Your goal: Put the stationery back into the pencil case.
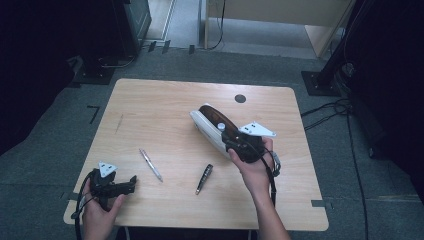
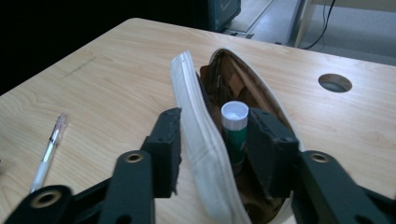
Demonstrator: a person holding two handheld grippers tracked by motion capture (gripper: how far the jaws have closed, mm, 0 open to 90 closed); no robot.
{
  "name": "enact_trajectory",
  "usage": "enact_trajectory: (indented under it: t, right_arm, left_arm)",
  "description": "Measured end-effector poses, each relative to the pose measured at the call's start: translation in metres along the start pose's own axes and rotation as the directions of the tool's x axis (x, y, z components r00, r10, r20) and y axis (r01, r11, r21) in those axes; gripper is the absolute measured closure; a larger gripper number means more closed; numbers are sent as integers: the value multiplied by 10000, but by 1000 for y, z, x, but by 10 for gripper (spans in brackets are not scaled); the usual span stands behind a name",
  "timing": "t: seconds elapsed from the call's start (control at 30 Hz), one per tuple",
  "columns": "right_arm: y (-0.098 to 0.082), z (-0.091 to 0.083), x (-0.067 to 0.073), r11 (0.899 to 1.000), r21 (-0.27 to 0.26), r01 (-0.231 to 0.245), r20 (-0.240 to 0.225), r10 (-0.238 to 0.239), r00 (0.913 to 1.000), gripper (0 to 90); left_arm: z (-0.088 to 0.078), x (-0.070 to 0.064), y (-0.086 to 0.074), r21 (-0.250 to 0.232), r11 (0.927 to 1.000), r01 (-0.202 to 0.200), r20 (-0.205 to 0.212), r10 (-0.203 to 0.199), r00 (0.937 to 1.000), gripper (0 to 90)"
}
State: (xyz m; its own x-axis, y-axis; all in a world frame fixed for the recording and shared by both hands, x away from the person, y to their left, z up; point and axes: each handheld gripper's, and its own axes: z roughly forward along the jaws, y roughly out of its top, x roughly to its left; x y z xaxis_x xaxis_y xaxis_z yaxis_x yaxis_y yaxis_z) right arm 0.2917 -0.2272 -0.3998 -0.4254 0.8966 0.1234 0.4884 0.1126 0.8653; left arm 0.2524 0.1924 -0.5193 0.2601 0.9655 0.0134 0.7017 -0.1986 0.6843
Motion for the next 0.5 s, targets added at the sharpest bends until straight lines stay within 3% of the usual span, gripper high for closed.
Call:
enact_trajectory:
  t: [0.17, 0.33, 0.5]
  right_arm:
    - [-13, -8, 14, 10000, -20, 54, 277, -54, 9996, 404]
    - [-21, -14, 20, 10000, -20, -35, 341, 35, 9994, 361]
    - [-31, -19, 24, 9992, 95, -393, 483, 388, 9981, 263]
  left_arm:
    - [0, 0, 0, -4, 10000, 17, 9, -17, 10000, 0]
    - [0, 0, 0, -9, 10000, 22, 7, -22, 10000, 0]
    - [0, 0, 0, 0, 10000, 11, 8, -11, 10000, 0]
